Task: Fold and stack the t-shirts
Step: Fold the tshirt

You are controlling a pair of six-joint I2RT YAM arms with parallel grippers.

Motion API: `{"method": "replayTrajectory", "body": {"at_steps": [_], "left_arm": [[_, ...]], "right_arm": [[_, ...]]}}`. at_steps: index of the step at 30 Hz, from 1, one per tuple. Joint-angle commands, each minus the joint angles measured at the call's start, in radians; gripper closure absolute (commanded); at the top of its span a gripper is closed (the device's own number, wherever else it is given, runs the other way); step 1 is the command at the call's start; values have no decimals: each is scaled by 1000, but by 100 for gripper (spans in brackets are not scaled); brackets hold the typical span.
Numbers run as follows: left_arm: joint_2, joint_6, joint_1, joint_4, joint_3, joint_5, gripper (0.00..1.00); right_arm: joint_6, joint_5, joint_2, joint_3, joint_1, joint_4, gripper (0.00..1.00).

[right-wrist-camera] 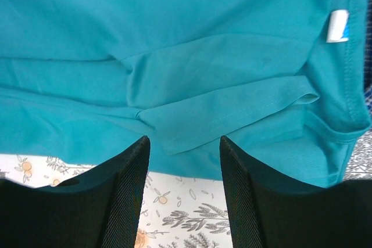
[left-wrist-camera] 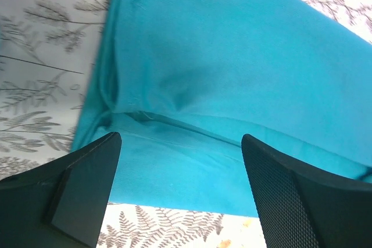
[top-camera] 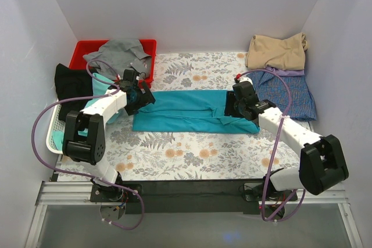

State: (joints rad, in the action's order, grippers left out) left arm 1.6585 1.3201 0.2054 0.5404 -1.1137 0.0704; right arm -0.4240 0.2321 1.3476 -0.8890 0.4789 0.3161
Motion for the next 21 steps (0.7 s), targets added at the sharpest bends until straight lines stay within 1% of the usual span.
{"method": "replayTrajectory", "body": {"at_steps": [1, 6, 15, 20, 21], "left_arm": [[-37, -5, -3, -37, 11, -116, 16], [-8, -9, -3, -37, 11, -138, 15], [21, -13, -3, -36, 6, -149, 14], [34, -15, -3, -31, 3, -149, 14], [34, -15, -3, -33, 3, -146, 14]], "right_arm": [[-32, -63, 13, -4, 13, 31, 43], [-64, -91, 50, 4, 43, 64, 44], [-113, -115, 79, 36, 90, 66, 44], [-105, -86, 128, 39, 98, 40, 44], [-99, -62, 139, 33, 98, 34, 44]]}}
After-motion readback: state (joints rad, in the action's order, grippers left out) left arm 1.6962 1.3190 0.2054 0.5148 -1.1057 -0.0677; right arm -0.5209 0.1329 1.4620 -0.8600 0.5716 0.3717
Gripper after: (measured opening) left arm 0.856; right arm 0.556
